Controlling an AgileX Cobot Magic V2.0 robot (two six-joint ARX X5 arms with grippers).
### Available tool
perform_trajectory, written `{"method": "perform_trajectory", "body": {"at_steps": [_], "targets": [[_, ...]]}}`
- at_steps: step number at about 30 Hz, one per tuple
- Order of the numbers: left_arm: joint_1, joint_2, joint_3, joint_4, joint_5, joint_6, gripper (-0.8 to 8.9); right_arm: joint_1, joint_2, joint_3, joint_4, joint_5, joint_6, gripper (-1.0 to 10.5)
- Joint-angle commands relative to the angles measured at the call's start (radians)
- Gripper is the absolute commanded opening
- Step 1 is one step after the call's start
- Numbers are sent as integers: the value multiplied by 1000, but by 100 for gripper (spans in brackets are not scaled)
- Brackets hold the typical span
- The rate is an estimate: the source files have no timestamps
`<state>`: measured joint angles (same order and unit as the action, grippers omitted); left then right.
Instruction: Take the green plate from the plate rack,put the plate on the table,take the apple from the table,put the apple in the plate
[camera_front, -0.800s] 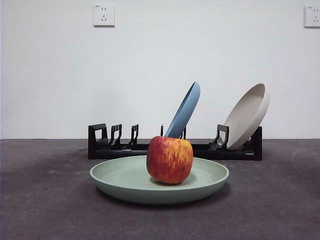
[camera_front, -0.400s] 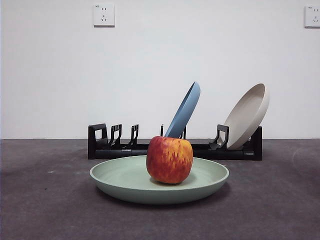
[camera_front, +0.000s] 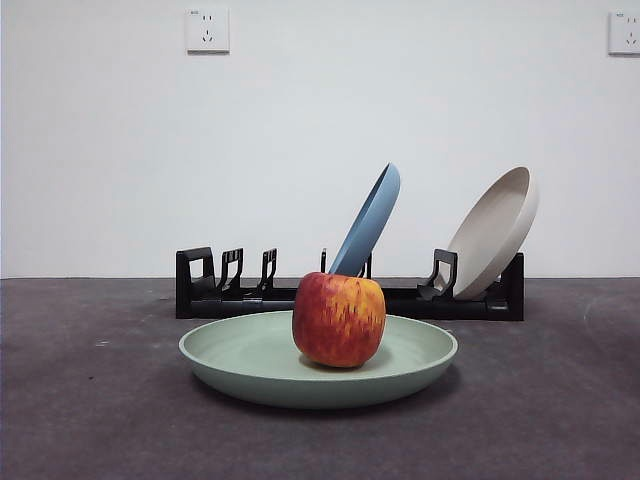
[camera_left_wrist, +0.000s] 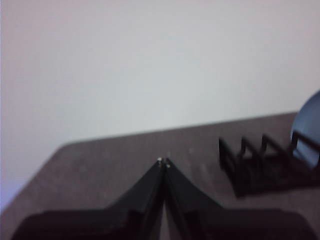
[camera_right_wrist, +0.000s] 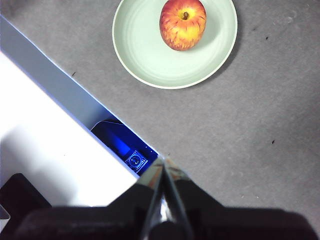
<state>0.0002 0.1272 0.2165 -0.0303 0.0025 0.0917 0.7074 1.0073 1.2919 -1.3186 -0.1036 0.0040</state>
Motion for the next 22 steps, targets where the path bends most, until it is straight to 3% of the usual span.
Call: {"method": "perform_trajectory", "body": {"at_steps": [1, 8, 17, 22], "targets": [[9, -53, -80, 11, -2, -23, -3, 2, -3, -6, 4, 2, 6, 2], [9, -126, -199, 4, -1, -48, -3, 2, -3, -6, 4, 2, 6, 2], [9, -126, -212, -151, 0, -74, -3, 2, -3, -6, 4, 2, 6, 2], [8, -126, -212, -158, 5, -74, -3, 2, -3, -6, 3, 2, 6, 2]]}}
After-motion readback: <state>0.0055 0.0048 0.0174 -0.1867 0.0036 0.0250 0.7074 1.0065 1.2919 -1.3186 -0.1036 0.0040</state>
